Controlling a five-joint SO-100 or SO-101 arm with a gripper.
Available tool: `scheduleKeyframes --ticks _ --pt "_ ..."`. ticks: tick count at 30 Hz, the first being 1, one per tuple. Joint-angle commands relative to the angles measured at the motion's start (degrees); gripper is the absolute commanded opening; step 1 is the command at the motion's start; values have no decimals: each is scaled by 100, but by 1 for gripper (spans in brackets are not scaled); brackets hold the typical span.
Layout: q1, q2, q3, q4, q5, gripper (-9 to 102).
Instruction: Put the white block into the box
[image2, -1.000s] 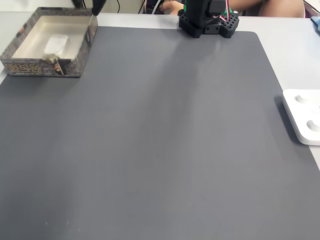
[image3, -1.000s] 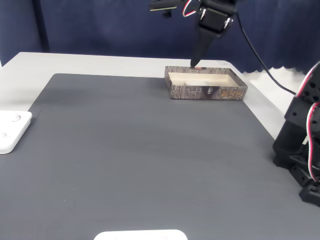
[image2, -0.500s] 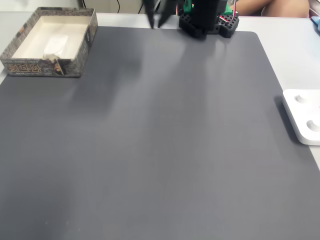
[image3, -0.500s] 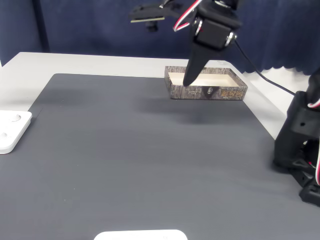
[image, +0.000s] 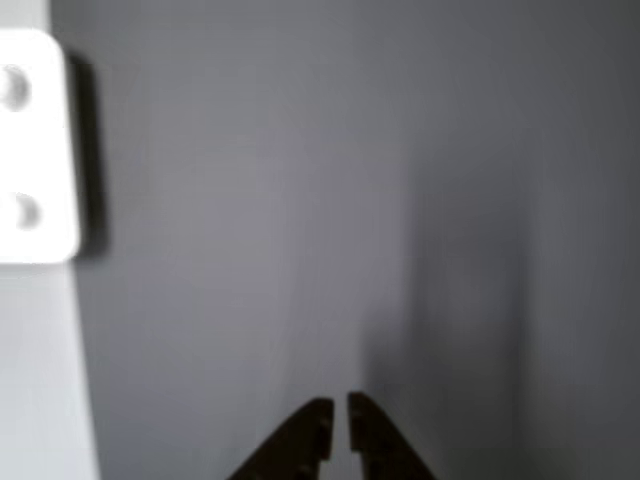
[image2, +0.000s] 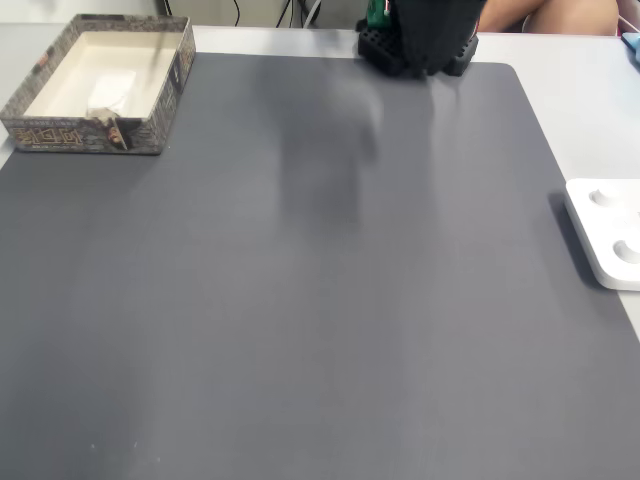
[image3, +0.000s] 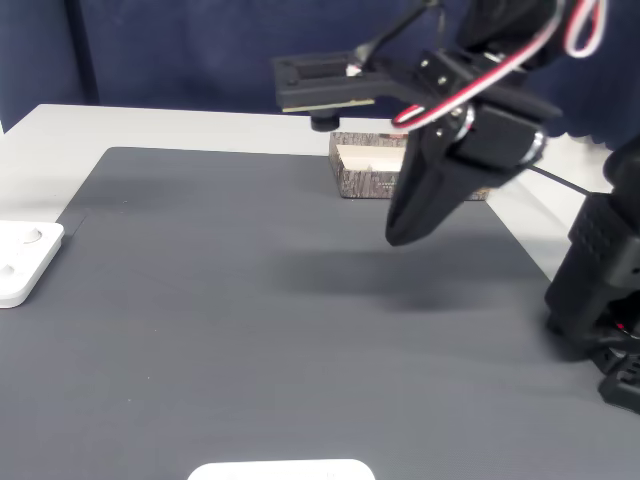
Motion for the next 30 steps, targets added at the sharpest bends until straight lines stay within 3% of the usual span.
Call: scheduleKeyframes --ticks 1,5,11,30 --pt "-519 782 475 -141 -580 -2" --pt "-932 1503 1248 -255 -1257 -2" --pt "-1055 2558 2188 -554 -1354 -2" --pt "-773 4342 3779 -554 -97 -2"
